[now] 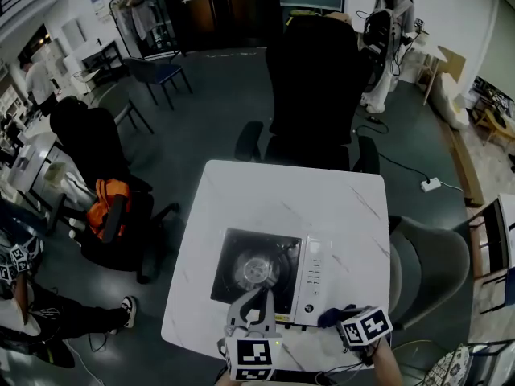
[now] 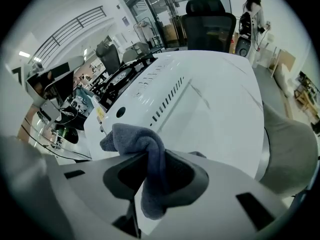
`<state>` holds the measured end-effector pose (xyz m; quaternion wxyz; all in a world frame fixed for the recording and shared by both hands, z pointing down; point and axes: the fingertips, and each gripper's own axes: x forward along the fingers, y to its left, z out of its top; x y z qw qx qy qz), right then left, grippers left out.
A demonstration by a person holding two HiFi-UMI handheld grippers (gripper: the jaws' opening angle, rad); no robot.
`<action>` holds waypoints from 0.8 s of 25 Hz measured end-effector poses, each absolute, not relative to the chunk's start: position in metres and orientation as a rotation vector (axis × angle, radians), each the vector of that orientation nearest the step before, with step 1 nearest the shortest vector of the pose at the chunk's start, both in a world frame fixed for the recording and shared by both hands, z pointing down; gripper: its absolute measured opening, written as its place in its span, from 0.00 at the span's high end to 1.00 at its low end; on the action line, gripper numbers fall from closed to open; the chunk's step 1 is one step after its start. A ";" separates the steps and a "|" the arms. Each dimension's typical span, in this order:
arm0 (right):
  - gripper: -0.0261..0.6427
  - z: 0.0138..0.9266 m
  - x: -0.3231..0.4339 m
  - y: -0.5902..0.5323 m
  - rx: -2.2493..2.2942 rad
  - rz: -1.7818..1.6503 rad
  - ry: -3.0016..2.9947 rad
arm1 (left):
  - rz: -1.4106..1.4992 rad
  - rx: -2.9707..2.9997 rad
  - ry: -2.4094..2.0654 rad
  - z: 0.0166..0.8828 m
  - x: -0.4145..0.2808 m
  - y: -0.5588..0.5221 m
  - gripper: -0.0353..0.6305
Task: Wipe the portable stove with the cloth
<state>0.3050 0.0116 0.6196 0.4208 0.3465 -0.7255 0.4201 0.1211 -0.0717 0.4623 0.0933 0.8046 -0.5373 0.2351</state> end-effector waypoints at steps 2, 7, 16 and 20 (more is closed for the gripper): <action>0.80 0.621 0.307 0.006 0.867 1.051 -1.816 | 0.704 2.381 -1.601 0.463 0.120 -0.072 0.91; 0.80 0.626 0.308 -0.009 0.850 1.029 -1.811 | 0.714 2.337 -1.618 0.471 0.113 -0.071 0.91; 0.80 0.629 0.309 -0.035 0.869 1.005 -1.803 | 0.731 2.308 -1.632 0.476 0.101 -0.071 0.91; 0.80 0.630 0.313 -0.050 0.880 0.989 -1.794 | 0.731 2.291 -1.632 0.472 0.099 -0.072 0.91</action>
